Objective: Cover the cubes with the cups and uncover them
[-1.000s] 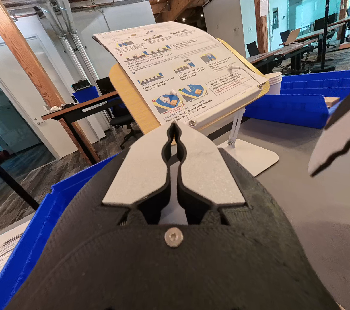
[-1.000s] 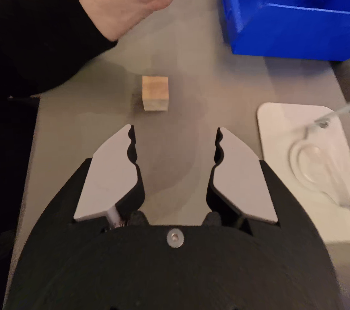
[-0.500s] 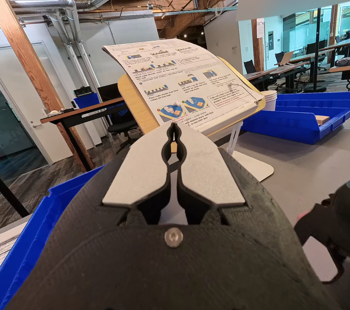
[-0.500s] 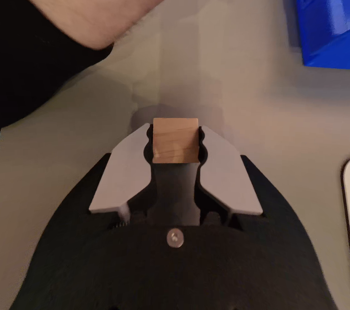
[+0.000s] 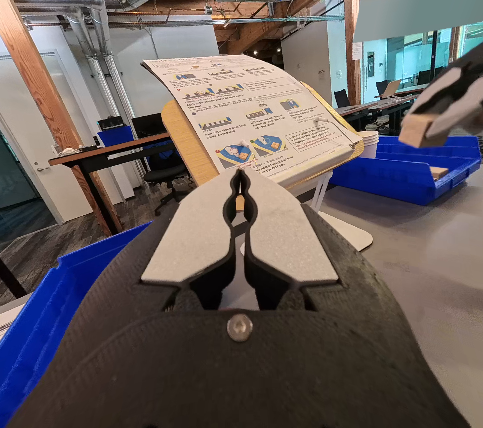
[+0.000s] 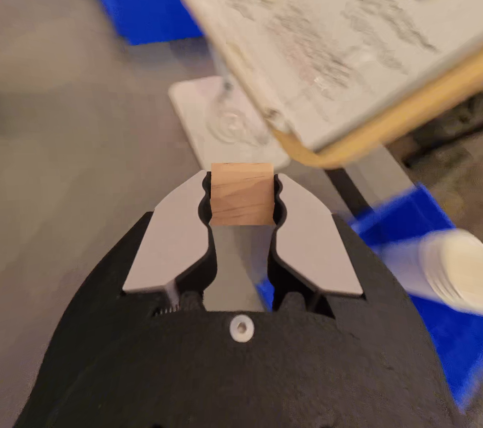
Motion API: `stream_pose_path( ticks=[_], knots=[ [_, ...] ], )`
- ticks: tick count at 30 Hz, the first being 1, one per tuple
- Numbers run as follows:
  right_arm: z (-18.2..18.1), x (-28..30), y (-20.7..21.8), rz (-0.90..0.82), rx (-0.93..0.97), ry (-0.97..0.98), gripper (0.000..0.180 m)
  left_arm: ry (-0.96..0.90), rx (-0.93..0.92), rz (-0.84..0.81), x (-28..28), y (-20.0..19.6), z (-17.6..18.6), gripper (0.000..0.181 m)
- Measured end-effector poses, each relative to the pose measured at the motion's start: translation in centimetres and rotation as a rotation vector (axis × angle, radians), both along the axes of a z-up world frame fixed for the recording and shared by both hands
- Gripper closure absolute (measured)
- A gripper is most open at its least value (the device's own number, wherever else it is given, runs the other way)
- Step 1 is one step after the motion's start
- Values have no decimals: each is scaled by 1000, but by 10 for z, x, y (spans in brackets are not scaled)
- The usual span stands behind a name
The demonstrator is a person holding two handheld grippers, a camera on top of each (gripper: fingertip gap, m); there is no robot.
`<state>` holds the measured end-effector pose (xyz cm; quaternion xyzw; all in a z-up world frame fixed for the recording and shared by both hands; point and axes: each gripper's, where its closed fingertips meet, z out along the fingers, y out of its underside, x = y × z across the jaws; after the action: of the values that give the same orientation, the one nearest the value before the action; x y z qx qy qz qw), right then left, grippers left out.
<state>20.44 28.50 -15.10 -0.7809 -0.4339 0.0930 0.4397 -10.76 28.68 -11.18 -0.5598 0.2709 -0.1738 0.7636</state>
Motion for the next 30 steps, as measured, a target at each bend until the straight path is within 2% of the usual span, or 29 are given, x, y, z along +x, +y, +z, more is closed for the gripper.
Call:
stream_pose_path(
  ticks=[4, 10, 18, 30],
  knots=[
    [13, 104, 34, -306, -18, 96, 135, 8, -17, -4, 4, 3, -5, 181],
    [-32, 191, 74, -601, -74, 179, 135, 25, -26, -5, 8, 5, -9, 181],
    [-104, 238, 94, -843, -205, 118, 134, 7, -29, -4, 2, 5, -8, 181],
    [-150, 261, 100, -988, -350, 103, 134, -3, -31, -10, 2, 5, -7, 181]
  ],
)
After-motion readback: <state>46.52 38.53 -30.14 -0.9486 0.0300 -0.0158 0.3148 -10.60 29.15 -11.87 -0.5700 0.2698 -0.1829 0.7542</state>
